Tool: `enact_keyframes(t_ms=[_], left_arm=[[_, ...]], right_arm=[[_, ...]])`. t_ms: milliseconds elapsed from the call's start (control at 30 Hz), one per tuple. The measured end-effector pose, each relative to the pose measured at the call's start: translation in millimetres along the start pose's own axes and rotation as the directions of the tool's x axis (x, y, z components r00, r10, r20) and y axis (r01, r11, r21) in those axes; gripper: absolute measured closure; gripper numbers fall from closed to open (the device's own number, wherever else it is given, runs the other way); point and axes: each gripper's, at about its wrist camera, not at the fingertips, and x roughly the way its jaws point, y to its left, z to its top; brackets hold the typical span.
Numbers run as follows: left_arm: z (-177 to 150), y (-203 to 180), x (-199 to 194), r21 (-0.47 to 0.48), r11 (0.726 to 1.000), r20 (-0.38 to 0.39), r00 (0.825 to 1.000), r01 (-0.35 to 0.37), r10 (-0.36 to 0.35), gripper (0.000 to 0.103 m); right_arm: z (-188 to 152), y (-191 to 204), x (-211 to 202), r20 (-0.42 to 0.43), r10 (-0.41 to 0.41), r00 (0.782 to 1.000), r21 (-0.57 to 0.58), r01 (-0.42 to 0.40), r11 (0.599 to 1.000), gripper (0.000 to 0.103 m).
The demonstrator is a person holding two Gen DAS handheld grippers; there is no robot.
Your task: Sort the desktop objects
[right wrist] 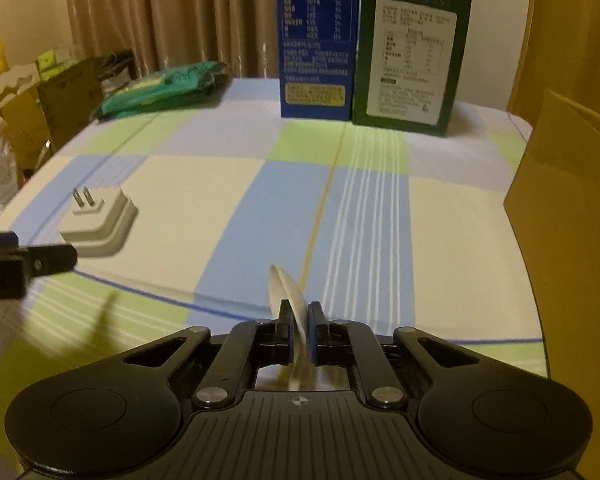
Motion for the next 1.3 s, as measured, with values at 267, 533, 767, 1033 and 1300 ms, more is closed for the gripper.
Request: enact_keyframes(t_ms=[267,533,767,1033,1300], left_arm=[[1,2,6,-0.003,1.0,0.027,1.0,-0.002,0.003,0.01],[5,1,22,0.0,1.0,0.069,0.998,-0.007,0.007,0.01],[13,-5,37,-0.013,1.0,0.078,0.997,-0.008,0.009,0.01],[18,-11,55,0.013,1.0,0.073,0.997,-0.029,0.028,0.017],[17,-8,60,0.016,1.0,0.052,0.999,-0.015,0.015,0.038]], right_arm=[[15,-2,8,0.047,0.04,0.998,0.04,-0.041,0.998,0.1],[21,-5,23,0.066,0.115,0.991,0.066,-0.119,0.991,0.099],[18,-10,21,0.078,0.114,0.99,0.062,-0.119,0.991,0.048],[11,7,24,0.068,0.125,0.99,-0.062,-0.121,0.991,0.044],[7,11,34,0.067,0.111,0.992,-0.115,-0.103,0.988,0.045]])
